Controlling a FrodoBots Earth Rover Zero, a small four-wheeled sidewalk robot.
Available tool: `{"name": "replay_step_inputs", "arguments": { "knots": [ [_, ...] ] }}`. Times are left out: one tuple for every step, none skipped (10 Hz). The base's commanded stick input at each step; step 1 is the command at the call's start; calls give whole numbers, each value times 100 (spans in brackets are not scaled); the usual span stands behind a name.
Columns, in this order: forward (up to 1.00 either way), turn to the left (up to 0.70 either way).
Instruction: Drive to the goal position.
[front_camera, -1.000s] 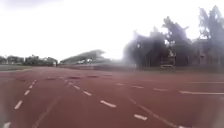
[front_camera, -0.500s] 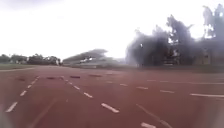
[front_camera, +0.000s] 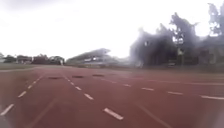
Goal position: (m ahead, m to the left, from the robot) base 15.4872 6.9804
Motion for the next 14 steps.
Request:
{"name": "replay_step_inputs", "arguments": {
  "knots": [
    [45,27],
    [45,27],
    [45,27],
    [45,27],
    [45,27],
    [45,27],
    [45,27],
    [45,27],
    [45,27],
    [45,27],
    [45,27],
    [45,27],
    [45,27],
    [45,27]
  ]
}}
